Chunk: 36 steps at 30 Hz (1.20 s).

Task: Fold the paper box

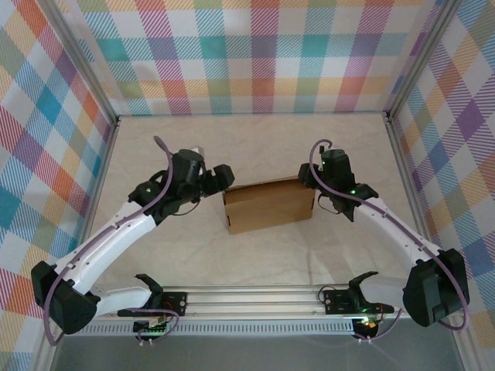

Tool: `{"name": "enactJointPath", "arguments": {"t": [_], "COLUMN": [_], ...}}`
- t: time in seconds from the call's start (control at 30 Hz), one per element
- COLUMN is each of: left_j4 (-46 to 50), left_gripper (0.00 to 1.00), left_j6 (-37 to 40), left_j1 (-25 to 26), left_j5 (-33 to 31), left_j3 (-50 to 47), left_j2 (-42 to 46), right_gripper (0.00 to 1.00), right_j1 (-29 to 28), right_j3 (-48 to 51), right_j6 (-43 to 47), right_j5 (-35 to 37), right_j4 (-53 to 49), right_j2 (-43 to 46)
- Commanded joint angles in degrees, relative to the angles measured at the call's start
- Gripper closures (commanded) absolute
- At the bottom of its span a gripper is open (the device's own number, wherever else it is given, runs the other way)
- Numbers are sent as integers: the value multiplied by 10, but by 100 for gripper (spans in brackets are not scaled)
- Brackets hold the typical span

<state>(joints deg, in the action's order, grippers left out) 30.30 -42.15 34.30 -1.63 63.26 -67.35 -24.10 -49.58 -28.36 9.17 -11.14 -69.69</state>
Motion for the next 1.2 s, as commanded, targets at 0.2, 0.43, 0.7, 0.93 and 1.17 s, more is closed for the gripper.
{"name": "enactJointPath", "arguments": {"t": [0.2, 0.43, 0.7, 0.93, 1.17], "left_j4": [26, 5, -12, -20, -28], "left_gripper": [44, 59, 66, 71, 70], "left_j6": [-47, -94, -125, -143, -160], "left_j1": [-29, -28, -28, -28, -20], "left_j5": [97, 116, 103, 87, 97], "left_j3": [-1, -91, -166, -244, -300], "left_j2": [-63, -32, -6, -2, 0], "right_gripper": [61, 61, 61, 58, 58], "right_j1": [-9, -10, -10, -10, -10], "right_j3": [18, 26, 37, 48, 45], "right_j6": [0, -4, -6, -11, -10], "right_j5": [-4, -3, -2, -3, -7], "right_j4": [-85, -86, -84, -82, -81], "right_j2": [-15, -11, -7, -1, 3]}}
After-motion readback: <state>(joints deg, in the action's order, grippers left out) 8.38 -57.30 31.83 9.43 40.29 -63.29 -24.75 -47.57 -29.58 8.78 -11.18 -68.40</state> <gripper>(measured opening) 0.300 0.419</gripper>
